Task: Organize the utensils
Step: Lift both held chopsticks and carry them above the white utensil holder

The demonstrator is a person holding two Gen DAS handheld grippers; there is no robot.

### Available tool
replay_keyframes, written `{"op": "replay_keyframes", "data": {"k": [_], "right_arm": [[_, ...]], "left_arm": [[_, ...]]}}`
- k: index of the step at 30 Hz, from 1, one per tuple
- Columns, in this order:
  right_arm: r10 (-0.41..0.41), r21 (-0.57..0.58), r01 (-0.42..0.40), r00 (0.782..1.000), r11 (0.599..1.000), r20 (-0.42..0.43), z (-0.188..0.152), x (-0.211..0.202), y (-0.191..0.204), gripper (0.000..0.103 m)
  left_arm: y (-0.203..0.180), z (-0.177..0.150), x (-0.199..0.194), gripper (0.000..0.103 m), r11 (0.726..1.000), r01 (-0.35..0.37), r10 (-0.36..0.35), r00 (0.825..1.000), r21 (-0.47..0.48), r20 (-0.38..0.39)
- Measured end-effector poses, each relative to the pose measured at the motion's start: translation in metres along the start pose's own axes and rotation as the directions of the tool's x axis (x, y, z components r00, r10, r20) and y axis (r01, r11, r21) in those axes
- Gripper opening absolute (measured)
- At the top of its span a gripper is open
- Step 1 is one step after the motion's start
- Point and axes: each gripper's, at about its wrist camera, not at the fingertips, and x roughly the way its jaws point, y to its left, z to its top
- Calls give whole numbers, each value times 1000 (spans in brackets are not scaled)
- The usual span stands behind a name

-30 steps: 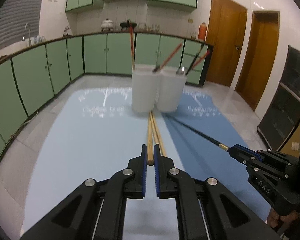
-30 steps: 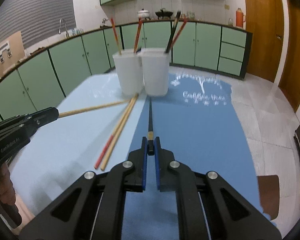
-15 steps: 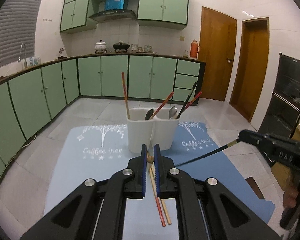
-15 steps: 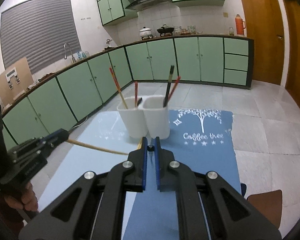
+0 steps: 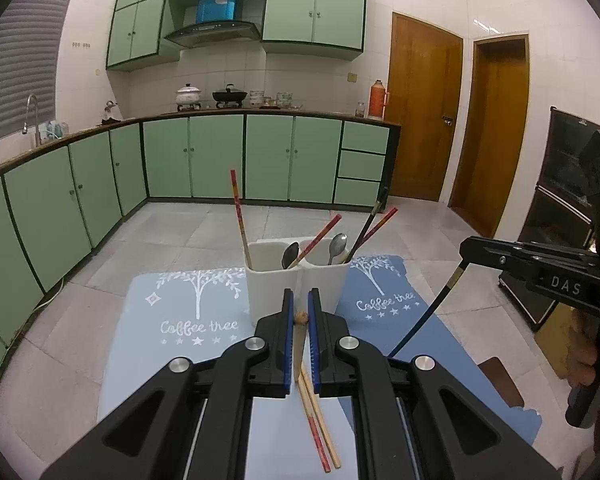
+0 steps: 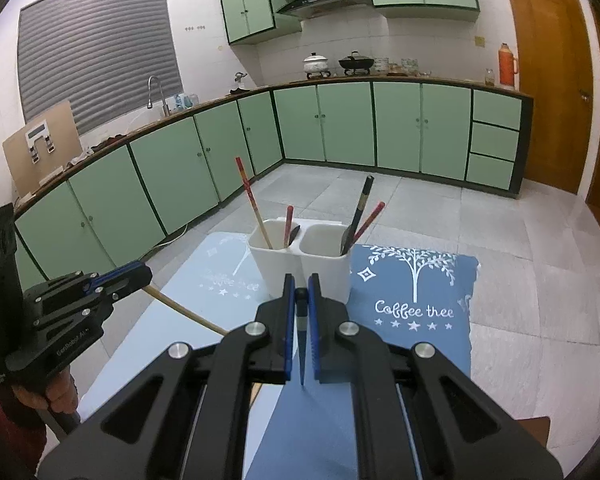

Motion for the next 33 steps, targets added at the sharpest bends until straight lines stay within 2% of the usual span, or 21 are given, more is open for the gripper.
{"op": "replay_keyframes", "data": {"k": [7,18,22,27,33], "right_arm": [[33,-4,-33,999,999,12,18,-4,-4,6],[39,-31,-37,996,999,76,54,-20,-9,6],[40,-42,-35,993,998,115,73,-28,-9,6],[19,-68,-7,984,998,177,101,-33,-10,6],[13,-54,-2,979,999,205,131,-16,-22,6]], "left_arm": [[4,9,-3,7,1000,15,-15,1000,2,9],[7,39,-9,7,1000,11,-13,998,29,61],[8,62,-18,7,999,-7,1,993,52,118],[8,95,-30,7,997,-30,15,977,68,211],[2,130,-14,7,995,-47,20,963,93,270]]}}
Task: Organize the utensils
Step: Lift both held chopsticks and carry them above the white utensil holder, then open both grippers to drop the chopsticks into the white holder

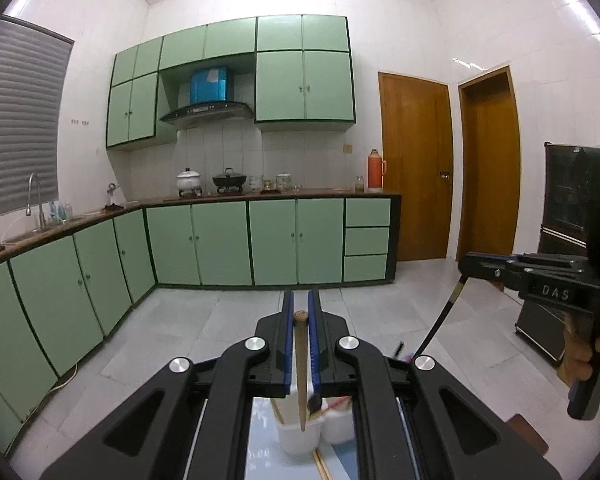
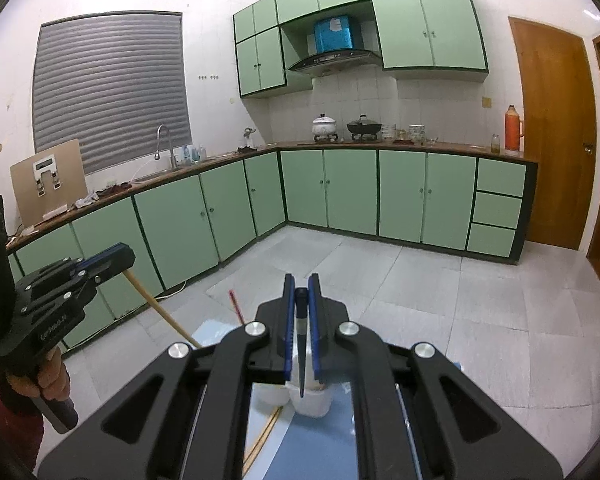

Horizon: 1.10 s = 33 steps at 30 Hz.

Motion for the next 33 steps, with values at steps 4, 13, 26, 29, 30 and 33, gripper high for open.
{"op": "replay_keyframes", "data": {"k": [4,13,26,29,30,33], "right_arm": [[-4,10,4,1000,1000,-4,8,24,-10,6],[-3,27,5,998,1000,-57,-7,74,-22,6],[2,14,-1,998,1000,-60,-6,94,-19,6],[2,25,-1,997,1000,-73,-11,100,-19,6],[2,28,0,997,1000,-78,-13,102,-20,6],[3,34,0,995,999,-97,-21,109,-21,6]], "left_arm": [[2,3,28,7,1000,-17,17,1000,-3,15],[19,-3,68,7,996,12,-12,1000,-87,-3],[20,10,80,7,998,-9,13,998,-62,63],[15,3,89,7,999,-34,36,997,-37,71],[15,-1,94,7,999,-34,37,997,-38,66],[16,-14,111,7,998,-38,40,999,-51,33]]}}
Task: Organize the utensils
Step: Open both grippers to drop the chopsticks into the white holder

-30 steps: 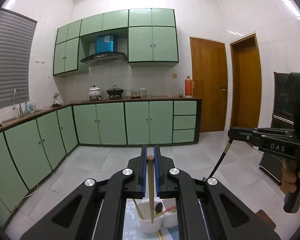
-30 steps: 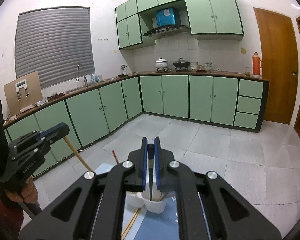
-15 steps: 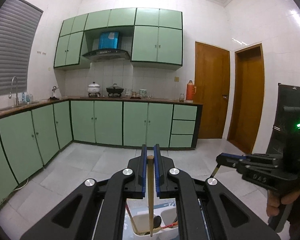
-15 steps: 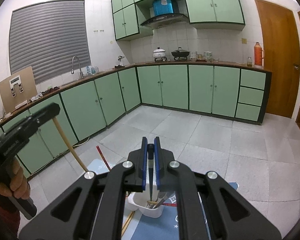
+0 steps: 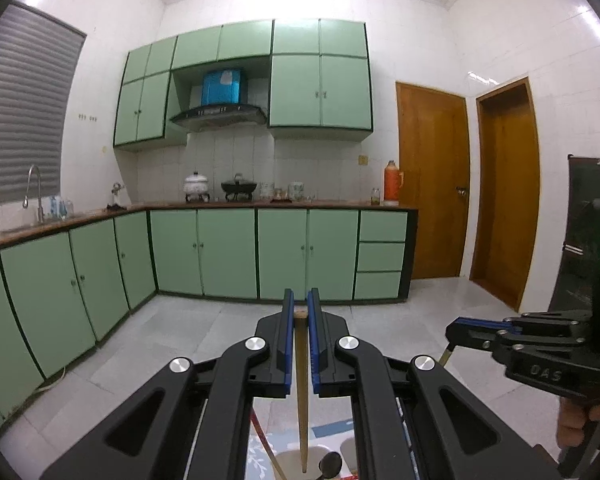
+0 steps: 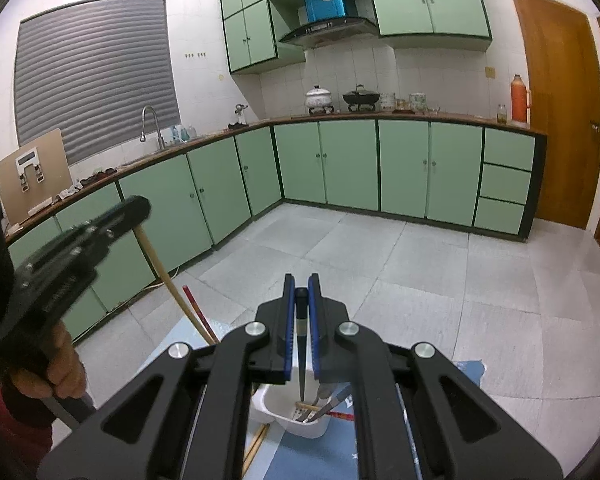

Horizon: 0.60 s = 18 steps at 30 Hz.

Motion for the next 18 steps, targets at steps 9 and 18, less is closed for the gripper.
{"op": "replay_keyframes", "data": {"k": [9,18], "right_arm": [[13,20,-12,998,1000,-64,-21,17,-4,10],[-22,33,22,1000,999,-2,-30,-13,-3,33]], "left_arm": [[15,-40,32,15,999,-3,-5,987,-50,-163],[23,-48,-9,43,998,-25,16,988,-60,-154]]}}
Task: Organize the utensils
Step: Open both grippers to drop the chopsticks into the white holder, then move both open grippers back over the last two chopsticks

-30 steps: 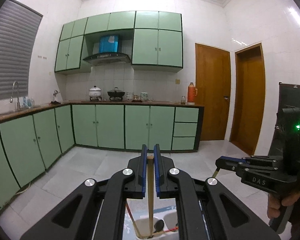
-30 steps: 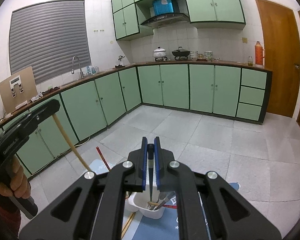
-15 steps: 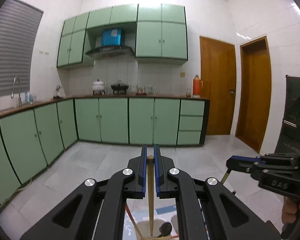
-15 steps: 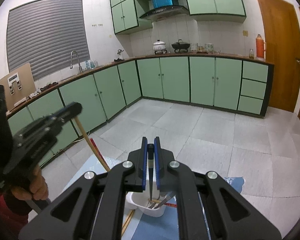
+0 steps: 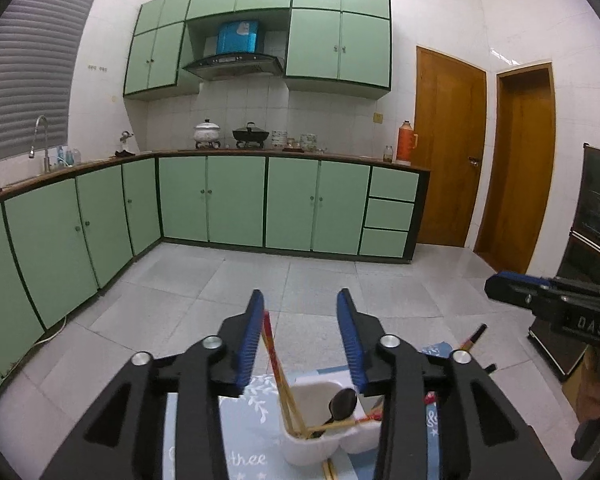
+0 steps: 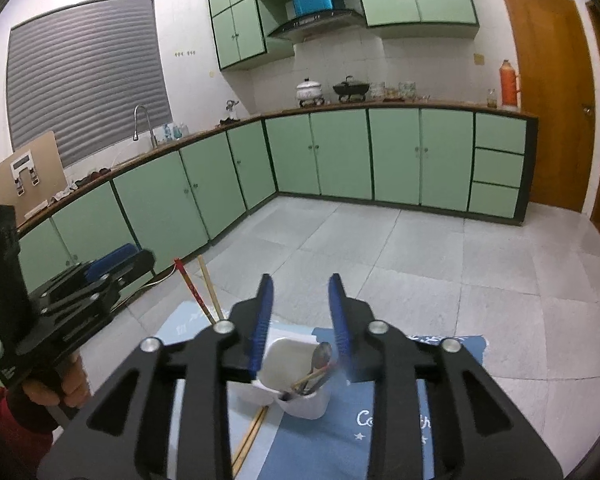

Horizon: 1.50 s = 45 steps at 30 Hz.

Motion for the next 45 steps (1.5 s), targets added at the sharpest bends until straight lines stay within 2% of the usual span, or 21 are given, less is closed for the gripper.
{"op": "replay_keyframes", "data": {"k": [2,3,7,11,19,23,32,38,45], "right_arm": [[-11,-6,11,1000,1000,22,-6,-12,3,47],[-16,-7,17,999,1000,30,-10,-17,3,50],[-29,-4,29,998,1000,57,-36,-43,11,73],[-71,-2,72,995,997,73,-68,-59,19,88],[-120,6,120,992,993,24,-130,-64,28,90],[-120,40,121,993,992,-23,-162,-61,30,90],[-161,30,165,982,986,-103,-240,-50,61,89],[-143,43,151,978,988,-152,-272,-40,87,76],[-136,42,149,967,988,-214,-293,-29,107,63]], "left_arm": [[-1,-4,-13,50,1000,-8,8,1000,3,3],[-1,-8,-22,54,1000,-10,10,1000,1,7],[-5,-28,-49,66,1000,-9,9,1000,0,-1],[-10,-57,-68,76,1000,-21,21,999,14,-29],[-8,-119,-88,79,999,-40,40,992,4,-121],[-2,-152,-90,79,998,-60,60,981,5,-182],[7,-209,-96,79,996,-83,87,951,24,-297],[12,-235,-101,79,995,-97,99,937,22,-334],[29,-240,-113,79,990,-136,136,933,24,-333]]}}
